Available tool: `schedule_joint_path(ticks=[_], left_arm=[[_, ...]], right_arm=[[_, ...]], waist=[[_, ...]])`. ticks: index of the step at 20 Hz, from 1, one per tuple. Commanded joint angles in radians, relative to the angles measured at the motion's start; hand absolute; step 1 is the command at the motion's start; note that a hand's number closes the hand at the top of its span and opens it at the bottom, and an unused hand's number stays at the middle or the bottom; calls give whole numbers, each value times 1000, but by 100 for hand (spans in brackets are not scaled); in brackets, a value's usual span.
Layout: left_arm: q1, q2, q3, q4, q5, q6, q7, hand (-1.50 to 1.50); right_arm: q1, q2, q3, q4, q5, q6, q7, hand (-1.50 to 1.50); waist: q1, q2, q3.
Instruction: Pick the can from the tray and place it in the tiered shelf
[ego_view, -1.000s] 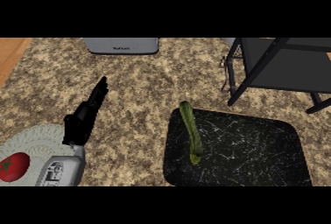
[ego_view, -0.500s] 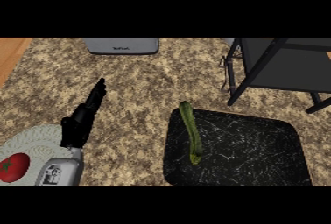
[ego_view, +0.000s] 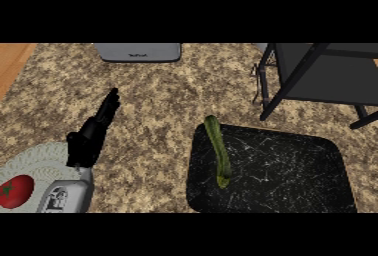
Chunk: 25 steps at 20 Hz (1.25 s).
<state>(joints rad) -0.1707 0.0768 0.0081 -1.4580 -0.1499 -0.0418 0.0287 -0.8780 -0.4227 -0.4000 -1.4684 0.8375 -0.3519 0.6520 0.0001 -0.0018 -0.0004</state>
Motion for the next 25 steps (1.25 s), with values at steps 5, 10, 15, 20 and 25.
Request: schedule_joint_path(ticks=[5, 10, 15, 20, 25], left_arm=[[2, -21, -33, -24, -24, 13, 30, 0], [-25, 4, 20, 26, 12, -3, 27, 0], [9, 3, 20, -14, 0, 18, 35, 0], [25, -22, -12, 7, -23, 28, 5, 0], [35, -14, 5, 23, -18, 29, -36, 0]], right_arm=[[-10, -84, -142, -173, -74, -24, 129, -150], [31, -248, -299, -213, -191, 176, 278, -150], [228, -304, -451, -344, -339, 395, 362, -150], [382, -400, -670, -401, -529, 586, 318, -150], [508, -454, -928, -335, -734, 766, 246, -150]], waist=[[-12, -5, 0], [-32, -6, 0], [-51, -12, 2], [-44, -8, 1], [-46, -7, 1]])
